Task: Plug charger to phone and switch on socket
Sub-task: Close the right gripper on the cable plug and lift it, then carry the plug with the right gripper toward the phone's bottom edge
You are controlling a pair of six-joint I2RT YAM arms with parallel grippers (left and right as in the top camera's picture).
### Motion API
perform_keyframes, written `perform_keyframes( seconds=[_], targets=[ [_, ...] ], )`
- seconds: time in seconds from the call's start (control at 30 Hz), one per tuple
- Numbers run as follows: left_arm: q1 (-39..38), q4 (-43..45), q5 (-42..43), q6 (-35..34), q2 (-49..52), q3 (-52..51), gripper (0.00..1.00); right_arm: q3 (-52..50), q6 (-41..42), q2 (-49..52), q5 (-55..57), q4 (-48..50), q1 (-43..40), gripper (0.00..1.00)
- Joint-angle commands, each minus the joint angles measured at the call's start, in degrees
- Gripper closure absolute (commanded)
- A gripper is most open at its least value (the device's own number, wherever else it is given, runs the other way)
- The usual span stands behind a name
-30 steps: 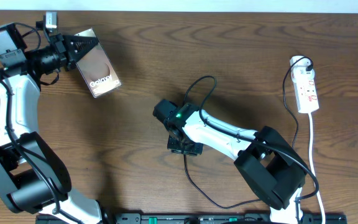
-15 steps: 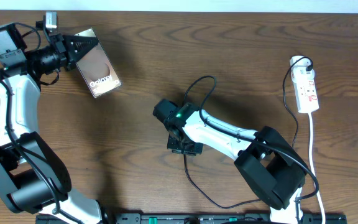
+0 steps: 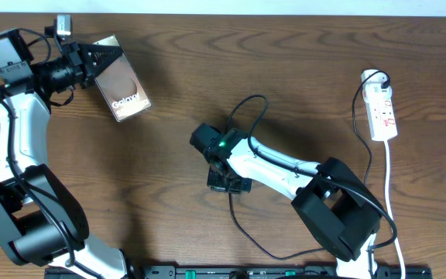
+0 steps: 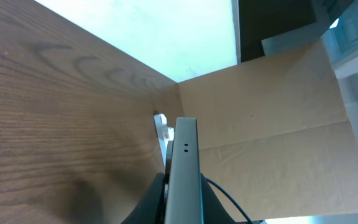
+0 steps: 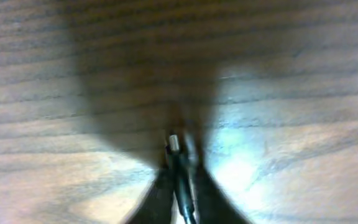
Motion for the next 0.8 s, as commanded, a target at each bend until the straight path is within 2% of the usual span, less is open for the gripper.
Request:
perform_keyframes(
  seconds=[0.0, 0.1, 0.17, 0.37, 0.47, 0.63, 0.77],
  targets=[
    [0.24, 0.04, 1.36, 0.35, -1.42, 0.17, 0.93, -0.74, -0.55, 3.21, -0.79, 0.55, 0.50, 0.99],
    [0.24, 0.07, 1.29, 0.35, -1.42, 0.17, 0.92, -0.52, -2.32, 3.19, -2.71, 1.05, 0.22, 0.99],
    [0.24, 0.07, 0.94, 0.35, -1.42, 0.17, 0.92, -0.50, -6.93, 3.15, -9.70, 3.67, -1.11, 0.99],
    [0.24, 0.07, 0.94, 0.35, -1.42, 0.17, 0.93, -0.50, -24.94, 3.15, -35.01, 14.82, -6.43, 0.99],
    [0.24, 0.07, 0.96, 0.35, -1.42, 0.17, 0.93, -0.50, -37.88, 3.15, -48.92, 21.66, -9.60, 0.99],
    [0.24, 0.07, 0.96, 0.35, -1.42, 0.17, 0.92, -0.50, -43.87, 3.15, -54.31, 24.76, -14.80, 0.99],
    [0.24, 0.07, 0.96, 0.35, -1.42, 0.17, 0.93, -0.50, -54.55, 3.15, -63.34, 26.60, -18.62, 0.99]
  ],
)
